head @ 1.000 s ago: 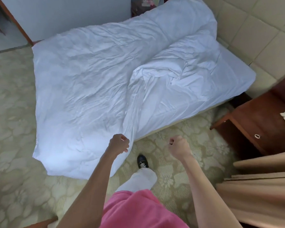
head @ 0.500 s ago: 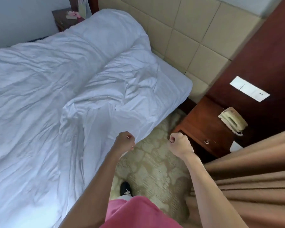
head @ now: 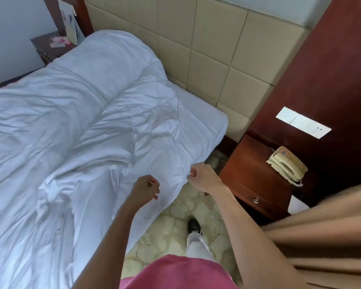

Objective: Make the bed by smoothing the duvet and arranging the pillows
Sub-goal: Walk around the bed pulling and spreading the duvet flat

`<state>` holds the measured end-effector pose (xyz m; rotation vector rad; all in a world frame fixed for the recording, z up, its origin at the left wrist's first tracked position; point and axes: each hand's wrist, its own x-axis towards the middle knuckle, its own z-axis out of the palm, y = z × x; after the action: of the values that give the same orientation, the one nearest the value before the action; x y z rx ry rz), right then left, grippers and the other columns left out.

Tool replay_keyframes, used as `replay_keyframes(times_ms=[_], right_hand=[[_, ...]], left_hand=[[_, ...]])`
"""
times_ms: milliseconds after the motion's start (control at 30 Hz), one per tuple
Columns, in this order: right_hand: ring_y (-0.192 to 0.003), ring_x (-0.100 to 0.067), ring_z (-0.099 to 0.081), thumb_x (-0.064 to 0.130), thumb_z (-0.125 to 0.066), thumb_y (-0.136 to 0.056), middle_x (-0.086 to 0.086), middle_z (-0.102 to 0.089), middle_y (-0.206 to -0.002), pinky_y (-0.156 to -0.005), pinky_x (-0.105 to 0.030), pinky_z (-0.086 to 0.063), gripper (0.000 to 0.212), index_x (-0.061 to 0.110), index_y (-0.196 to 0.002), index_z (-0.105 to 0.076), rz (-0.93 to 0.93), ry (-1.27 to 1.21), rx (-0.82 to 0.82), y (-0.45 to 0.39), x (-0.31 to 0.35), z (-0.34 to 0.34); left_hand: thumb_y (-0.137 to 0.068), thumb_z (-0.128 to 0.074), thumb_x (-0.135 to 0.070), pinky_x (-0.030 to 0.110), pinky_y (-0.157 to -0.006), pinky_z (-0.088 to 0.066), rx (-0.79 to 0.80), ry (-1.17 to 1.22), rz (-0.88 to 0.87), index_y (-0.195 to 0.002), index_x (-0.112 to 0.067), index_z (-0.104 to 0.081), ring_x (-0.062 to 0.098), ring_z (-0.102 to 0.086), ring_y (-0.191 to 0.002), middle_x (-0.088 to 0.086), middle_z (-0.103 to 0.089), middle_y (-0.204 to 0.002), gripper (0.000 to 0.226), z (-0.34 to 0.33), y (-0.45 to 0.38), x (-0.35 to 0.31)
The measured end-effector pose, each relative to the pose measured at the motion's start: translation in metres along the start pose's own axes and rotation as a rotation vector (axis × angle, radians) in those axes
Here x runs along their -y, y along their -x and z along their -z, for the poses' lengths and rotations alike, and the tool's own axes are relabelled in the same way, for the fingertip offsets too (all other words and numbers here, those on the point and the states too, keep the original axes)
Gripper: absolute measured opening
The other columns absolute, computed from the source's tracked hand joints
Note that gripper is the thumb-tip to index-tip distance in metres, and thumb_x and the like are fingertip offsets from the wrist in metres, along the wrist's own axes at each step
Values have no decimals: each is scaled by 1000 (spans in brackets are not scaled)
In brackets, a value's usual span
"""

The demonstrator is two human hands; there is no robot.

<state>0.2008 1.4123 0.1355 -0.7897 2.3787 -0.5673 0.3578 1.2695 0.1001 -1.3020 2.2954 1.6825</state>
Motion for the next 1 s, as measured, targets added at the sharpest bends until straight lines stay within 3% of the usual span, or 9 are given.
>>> replay_keyframes(times_ms=[400, 667, 1000], right_hand=[[-59, -15, -40, 12, -54, -88, 1, -43, -64, -56, -28, -34, 29, 16, -65, -38, 210, 91, 141, -150, -15, 72], [-56, -13, -38, 15, -57, -89, 3, -40, -60, -59, -28, -36, 34, 17, -62, -36, 295, 178, 315, -197, -6, 39], [-58, -14, -43, 13, -57, -86, 3, -46, -64, -58, -28, -40, 30, 19, -62, -40, 376, 274, 438, -236, 74, -28]], left_hand=[[-89, -54, -8, 24, -58, -47, -201, 135, 85, -89, -5, -64, 20, -68, -60, 8, -71, -75, 11, -25, -90, -79], [-89, -49, -12, 26, -63, -50, -285, 177, 279, -88, -7, -63, 17, -69, -61, 6, -71, -76, 14, -21, -95, -57], [-87, -48, -12, 29, -68, -53, -409, 286, 418, -91, -3, -64, 20, -70, -65, 6, -71, -75, 18, 37, -112, 0]])
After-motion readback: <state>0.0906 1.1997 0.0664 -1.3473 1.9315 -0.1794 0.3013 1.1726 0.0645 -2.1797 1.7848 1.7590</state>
